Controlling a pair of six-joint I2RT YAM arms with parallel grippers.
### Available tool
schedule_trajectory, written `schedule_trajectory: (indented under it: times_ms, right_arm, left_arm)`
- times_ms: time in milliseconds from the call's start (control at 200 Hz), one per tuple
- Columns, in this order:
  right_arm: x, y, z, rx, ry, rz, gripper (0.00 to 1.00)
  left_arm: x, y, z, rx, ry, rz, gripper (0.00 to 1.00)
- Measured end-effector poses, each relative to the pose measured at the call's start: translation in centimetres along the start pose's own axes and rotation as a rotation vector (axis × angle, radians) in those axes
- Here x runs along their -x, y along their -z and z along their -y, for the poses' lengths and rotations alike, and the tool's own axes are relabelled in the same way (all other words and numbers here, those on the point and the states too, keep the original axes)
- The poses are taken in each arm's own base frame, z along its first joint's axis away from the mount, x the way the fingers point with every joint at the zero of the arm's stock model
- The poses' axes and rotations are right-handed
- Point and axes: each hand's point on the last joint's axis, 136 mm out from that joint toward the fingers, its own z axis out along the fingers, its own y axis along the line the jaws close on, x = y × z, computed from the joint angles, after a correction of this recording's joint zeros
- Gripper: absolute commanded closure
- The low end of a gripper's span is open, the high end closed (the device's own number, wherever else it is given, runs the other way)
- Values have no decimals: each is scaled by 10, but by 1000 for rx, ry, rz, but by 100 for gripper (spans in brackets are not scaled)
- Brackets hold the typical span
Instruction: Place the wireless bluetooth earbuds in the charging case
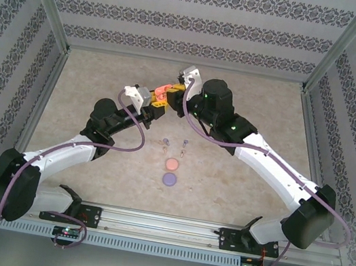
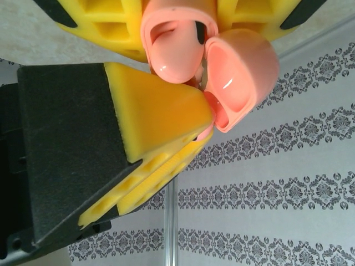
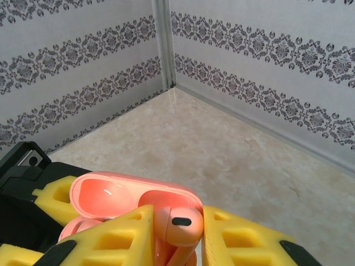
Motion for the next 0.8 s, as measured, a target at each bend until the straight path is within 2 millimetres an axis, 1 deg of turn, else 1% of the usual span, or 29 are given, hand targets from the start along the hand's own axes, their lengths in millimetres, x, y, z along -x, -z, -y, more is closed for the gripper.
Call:
schedule_trajectory:
  times_ms: [340,595,724,804]
  right_arm:
    - [-2,0,-2,20,54,-6,75]
    - [-5,1,-3,34,55,-21,75]
    - [-6,1,-3,38,57,-23,74]
    - [-6,1,-3,38,57,-23,72]
  left_arm:
    - [-1,0,1,-4,1,-4,100]
    - [-4,0,1,-13,0,-16,100]
    - [-5,0,2,-20,-10,-18,100]
    - [-5,0,2,-22,-11,-18,100]
